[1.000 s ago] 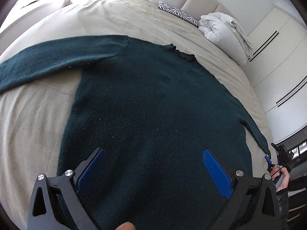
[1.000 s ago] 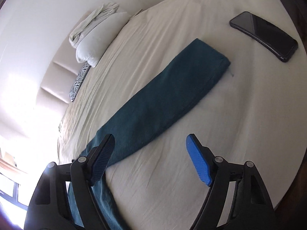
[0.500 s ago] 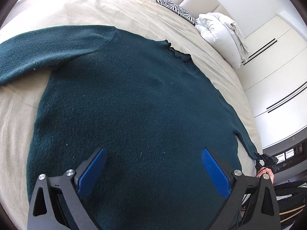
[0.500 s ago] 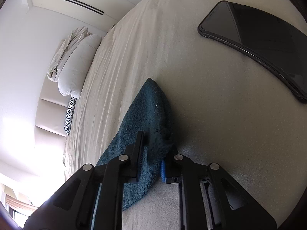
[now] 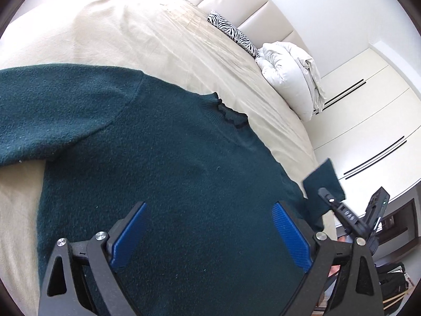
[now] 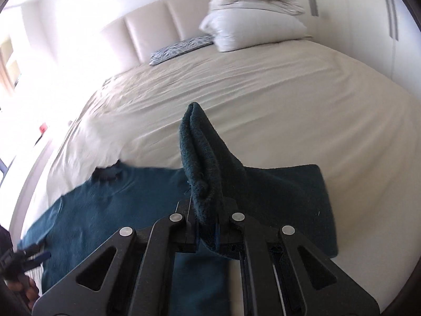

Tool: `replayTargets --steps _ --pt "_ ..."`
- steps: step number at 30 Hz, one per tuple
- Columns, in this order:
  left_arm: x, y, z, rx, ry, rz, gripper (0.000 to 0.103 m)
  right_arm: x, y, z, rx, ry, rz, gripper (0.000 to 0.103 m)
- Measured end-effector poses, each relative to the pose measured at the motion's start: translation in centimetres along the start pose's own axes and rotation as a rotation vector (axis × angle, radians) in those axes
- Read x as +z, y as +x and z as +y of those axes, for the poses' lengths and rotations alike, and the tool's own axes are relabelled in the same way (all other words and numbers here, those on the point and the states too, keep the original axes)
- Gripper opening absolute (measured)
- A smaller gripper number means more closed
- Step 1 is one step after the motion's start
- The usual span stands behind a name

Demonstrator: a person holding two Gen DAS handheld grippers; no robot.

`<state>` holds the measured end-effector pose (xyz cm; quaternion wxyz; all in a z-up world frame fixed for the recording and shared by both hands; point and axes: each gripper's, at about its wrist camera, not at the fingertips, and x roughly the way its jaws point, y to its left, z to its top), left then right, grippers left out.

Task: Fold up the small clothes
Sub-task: 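Fold the held sleeve across the sweater body with the right gripper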

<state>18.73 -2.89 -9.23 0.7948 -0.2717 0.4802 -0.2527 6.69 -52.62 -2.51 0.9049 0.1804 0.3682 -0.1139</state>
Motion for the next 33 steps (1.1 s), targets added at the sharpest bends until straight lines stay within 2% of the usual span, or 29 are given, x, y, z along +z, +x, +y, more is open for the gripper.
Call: replayTargets --steps 3,6,8,12,14,17,18,19,20,22,24,27,33 --pt "0.3 1.3 0.3 -0.054 -0.046 0.041 0.096 -3.1 4.2 9.4 0.051 -0.181 0.07 0.006" --pt "0.5 3.2 0.2 -0.09 -0.075 0.088 0.096 -6.7 7.4 14.3 0.084 -0.242 0.144 0.006" --pt "0.7 4.6 -0.2 -0.113 -0.09 0.119 0.096 -10.0 7.6 16.6 0.084 -0.267 0.165 0.008" --pt "1.6 8.1 -1.6 -0.142 -0.096 0.186 0.096 -13.2 7.2 17.6 0.096 -0.237 0.177 0.012" --pt "2.0 9.7 -2.3 -0.132 -0.1 0.213 0.096 -16.0 5.6 18.0 0.127 -0.213 0.185 0.019" --pt "2.3 11.0 -3.5 -0.121 -0.089 0.226 0.09 -16.3 5.1 17.7 0.206 -0.178 0.212 0.044" --pt "2.3 11.6 -3.9 -0.12 -0.083 0.238 0.074 -16.4 4.5 17.5 0.224 -0.167 0.209 0.058" --pt "2.1 12.2 -4.2 -0.114 -0.077 0.262 0.053 -16.7 3.9 17.1 0.242 -0.152 0.2 0.061" --pt "1.9 13.0 -4.6 -0.095 -0.061 0.283 0.048 -16.9 3.3 16.7 0.254 -0.141 0.196 0.061" --pt "1.4 13.7 -5.4 -0.052 -0.012 0.295 0.026 -17.4 2.2 15.5 0.272 -0.111 0.209 0.061" --pt "1.2 13.9 -5.5 -0.031 0.006 0.293 0.01 -17.6 1.5 13.5 0.299 -0.038 0.223 0.06" --pt "1.9 12.7 -5.0 -0.032 0.014 0.255 0.009 -17.5 0.5 9.8 0.341 0.11 0.217 0.06" --pt "4.4 8.7 -4.3 0.043 0.128 0.076 0.009 -17.4 0.7 1.1 0.385 0.439 0.2 0.06"
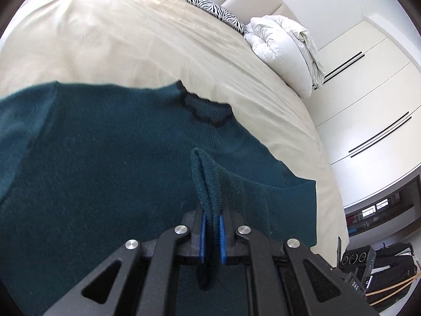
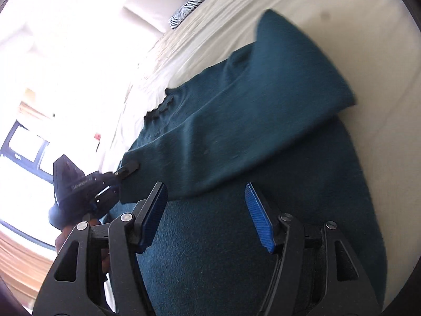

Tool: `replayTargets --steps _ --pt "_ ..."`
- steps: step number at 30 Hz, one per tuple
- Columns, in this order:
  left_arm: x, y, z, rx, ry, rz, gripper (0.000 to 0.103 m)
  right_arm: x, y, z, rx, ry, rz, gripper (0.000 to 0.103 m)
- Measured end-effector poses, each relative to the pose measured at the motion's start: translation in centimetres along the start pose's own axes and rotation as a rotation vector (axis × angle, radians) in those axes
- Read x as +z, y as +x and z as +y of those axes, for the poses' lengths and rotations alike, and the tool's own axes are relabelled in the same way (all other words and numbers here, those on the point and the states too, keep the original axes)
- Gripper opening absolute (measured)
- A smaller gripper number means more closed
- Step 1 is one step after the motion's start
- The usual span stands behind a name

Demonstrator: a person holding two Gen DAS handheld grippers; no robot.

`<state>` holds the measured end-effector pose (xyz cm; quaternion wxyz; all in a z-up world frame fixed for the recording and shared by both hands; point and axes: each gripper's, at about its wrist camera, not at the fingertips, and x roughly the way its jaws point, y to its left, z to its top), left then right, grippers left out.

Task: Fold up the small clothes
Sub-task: 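Fold the held sleeve across the sweater body with the right gripper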

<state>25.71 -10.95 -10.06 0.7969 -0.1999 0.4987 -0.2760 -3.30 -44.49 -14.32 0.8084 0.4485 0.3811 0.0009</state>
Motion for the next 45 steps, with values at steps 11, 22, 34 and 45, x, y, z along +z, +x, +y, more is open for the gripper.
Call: replayTargets --steps 11,22,34,45 --pt "0.2 -1.1 4.8 0.018 -0.059 -0.092 0.009 4.4 -0.9 -5.9 0.164 0.324 -0.122 0.06" --pt "-0.3 1.0 6.1 0.049 -0.08 -0.086 0.009 4.8 -1.1 -10.4 0.191 0.497 -0.24 0.032" --pt "-0.5 1.3 5.8 0.056 -0.04 -0.113 0.012 8.3 -3.8 -4.6 0.112 0.251 -0.221 0.038" --pt "-1.4 1.6 6.7 0.018 -0.033 -0.151 0.012 10.7 5.0 -7.1 0.044 0.244 -0.088 0.01"
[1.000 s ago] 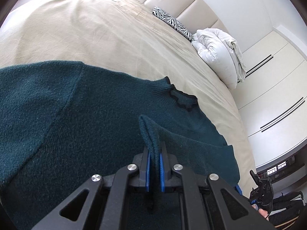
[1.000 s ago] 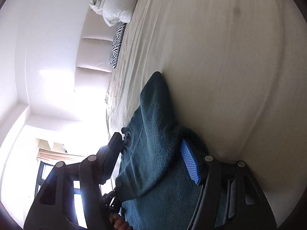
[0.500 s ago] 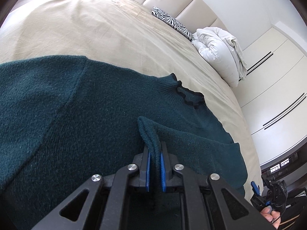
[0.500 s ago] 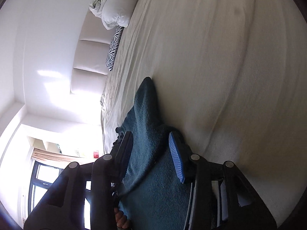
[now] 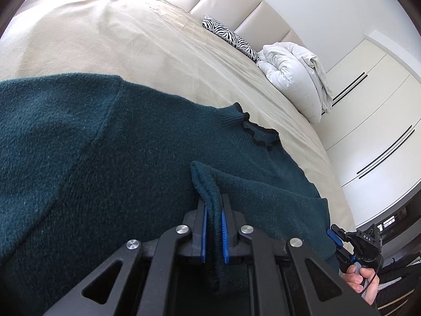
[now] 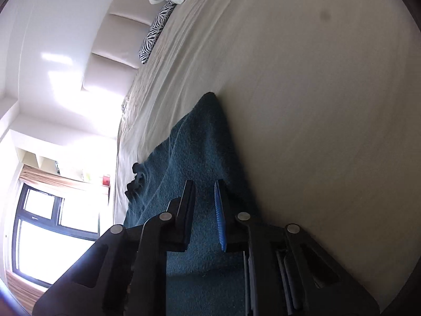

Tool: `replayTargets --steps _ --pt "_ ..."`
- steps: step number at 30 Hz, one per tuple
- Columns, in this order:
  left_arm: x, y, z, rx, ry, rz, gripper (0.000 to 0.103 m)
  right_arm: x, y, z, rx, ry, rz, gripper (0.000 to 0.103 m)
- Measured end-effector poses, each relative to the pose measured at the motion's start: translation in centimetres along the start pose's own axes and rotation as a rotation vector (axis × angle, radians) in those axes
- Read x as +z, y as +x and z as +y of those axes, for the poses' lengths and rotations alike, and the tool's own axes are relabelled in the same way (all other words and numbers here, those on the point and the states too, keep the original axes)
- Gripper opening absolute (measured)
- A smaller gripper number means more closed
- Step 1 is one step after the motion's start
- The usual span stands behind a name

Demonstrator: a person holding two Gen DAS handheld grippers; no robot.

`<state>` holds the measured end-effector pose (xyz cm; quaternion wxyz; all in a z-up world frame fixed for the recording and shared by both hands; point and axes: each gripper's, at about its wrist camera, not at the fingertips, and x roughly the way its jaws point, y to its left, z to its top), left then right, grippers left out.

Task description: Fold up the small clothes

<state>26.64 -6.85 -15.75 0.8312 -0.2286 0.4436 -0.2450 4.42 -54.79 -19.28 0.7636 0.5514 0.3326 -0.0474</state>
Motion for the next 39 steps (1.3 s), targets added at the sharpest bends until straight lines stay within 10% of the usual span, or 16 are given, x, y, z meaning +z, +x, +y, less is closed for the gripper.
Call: replayTargets --steps 6,12,16,24,26,30,33,35,37,39 --pt "-0.3 0.0 1.0 -0.019 -0.008 -0.013 0.012 1.1 -2.0 3.4 -0.058 -0.08 -0.093 0.019" --pt "-0.5 -0.1 1.4 -0.03 -0.007 -0.021 0.012 3.4 4.7 7.0 -0.095 -0.126 0.04 0.022" --pt "-0.7 -0.1 1.7 -0.04 -0.012 -0.026 0.013 5.5 5.8 2.1 -0.018 0.033 -0.02 0.0" --pt "-0.7 -1.0 1.8 -0.041 -0.024 -0.023 0.014 0.5 1.9 6.2 -0.042 -0.15 -0.009 0.027" --pt "-0.4 -2.3 1.4 -0.019 -0.023 -0.009 0.021 -0.9 2.9 4.8 -0.052 -0.182 -0.01 0.026" --pt "-1.5 -9.2 2.1 -0.031 -0.055 -0.117 0.072 -1.5 -0.4 5.4 -0.102 -0.166 -0.059 0.029" --pt "-3.0 -15.7 5.5 -0.041 -0.151 -0.203 0.074 -4.0 -5.2 11.5 -0.138 -0.404 -0.212 0.031" --pt "-4.4 -20.0 9.0 -0.02 -0.244 -0.263 0.074 -7.1 -7.8 15.6 -0.167 -0.562 -0.317 0.056" --pt "-5.7 -24.4 13.0 0.024 -0.356 -0.333 0.074 -10.2 -10.6 18.6 -0.197 -0.668 -0.461 0.103" --pt "-7.1 -28.4 17.1 0.047 -0.479 -0.403 0.074 -13.0 -12.7 21.0 -0.134 -0.746 -0.594 0.103"
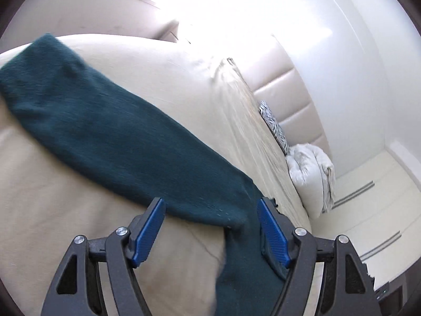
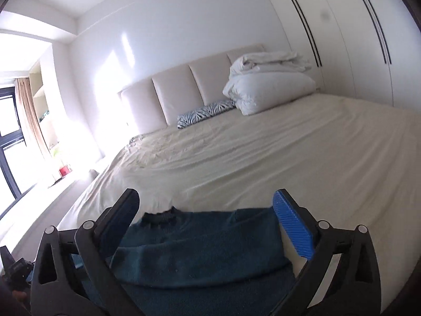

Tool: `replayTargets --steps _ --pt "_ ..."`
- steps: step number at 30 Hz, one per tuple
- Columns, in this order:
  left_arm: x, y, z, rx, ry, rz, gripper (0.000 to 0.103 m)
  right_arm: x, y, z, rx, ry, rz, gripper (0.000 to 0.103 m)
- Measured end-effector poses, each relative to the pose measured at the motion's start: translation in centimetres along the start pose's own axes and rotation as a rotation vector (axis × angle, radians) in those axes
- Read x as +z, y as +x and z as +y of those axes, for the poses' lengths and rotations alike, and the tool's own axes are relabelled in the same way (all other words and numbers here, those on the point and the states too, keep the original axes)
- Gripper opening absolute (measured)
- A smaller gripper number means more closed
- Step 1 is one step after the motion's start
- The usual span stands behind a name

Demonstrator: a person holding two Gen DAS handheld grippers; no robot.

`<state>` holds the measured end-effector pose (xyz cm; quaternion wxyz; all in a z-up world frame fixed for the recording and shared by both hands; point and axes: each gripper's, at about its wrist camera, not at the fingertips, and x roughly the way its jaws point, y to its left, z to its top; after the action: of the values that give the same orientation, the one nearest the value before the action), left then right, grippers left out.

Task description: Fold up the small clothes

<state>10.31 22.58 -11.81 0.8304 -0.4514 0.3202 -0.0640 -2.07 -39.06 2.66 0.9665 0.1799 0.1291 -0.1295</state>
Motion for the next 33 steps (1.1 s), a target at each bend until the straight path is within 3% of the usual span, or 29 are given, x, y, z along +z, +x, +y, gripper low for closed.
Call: replayTargets --steps 1,7,9,14,17,19,21,23,25,28,33 --pt "1.0 -1.6 1.8 0.018 -0.049 -0.034 0.074 0.2 -0.5 1.4 0.033 -0.022 -0.009 0.103" --pt "4.1 -7.2 9.0 0.086 -0.304 -0.17 0.074 0.3 0.5 7.3 0.231 0.061 0.211 0.103" --pt "3.9 -7.7 10.7 0.056 -0.396 -0.195 0.074 -0.3 1.6 10.0 0.299 0.106 0.28 0.103" --pt "5.3 -6.7 12.4 0.037 -0.48 -0.257 0.073 -2.3 0.9 13.7 0.395 0.189 0.373 0.103" --pt "6.9 -5.5 13.3 0.03 -0.521 -0.267 0.058 -3.4 0.2 14.3 0.415 0.205 0.398 0.099" --pt "7.3 -4.4 13.9 0.039 -0.55 -0.238 0.026 -3.7 0.5 14.3 0.42 0.212 0.405 0.095" --pt "7.0 -3.5 13.4 0.068 -0.555 -0.223 0.01 -3.6 0.3 13.6 0.418 0.217 0.407 0.09" --pt "6.8 -3.6 11.3 0.101 -0.47 -0.235 0.008 -3.6 0.2 12.6 0.407 0.217 0.414 0.088" --pt "6.8 -3.5 7.4 0.147 -0.31 -0.235 0.008 -3.7 0.3 11.6 0.39 0.22 0.429 0.08" --pt "5.8 -1.4 -0.1 0.163 -0.038 -0.173 0.008 -4.8 1.2 10.2 0.371 0.251 0.475 0.069" --pt "-2.1 4.4 -15.6 0.154 0.512 -0.046 0.009 -6.9 2.6 7.9 0.346 0.315 0.531 0.068"
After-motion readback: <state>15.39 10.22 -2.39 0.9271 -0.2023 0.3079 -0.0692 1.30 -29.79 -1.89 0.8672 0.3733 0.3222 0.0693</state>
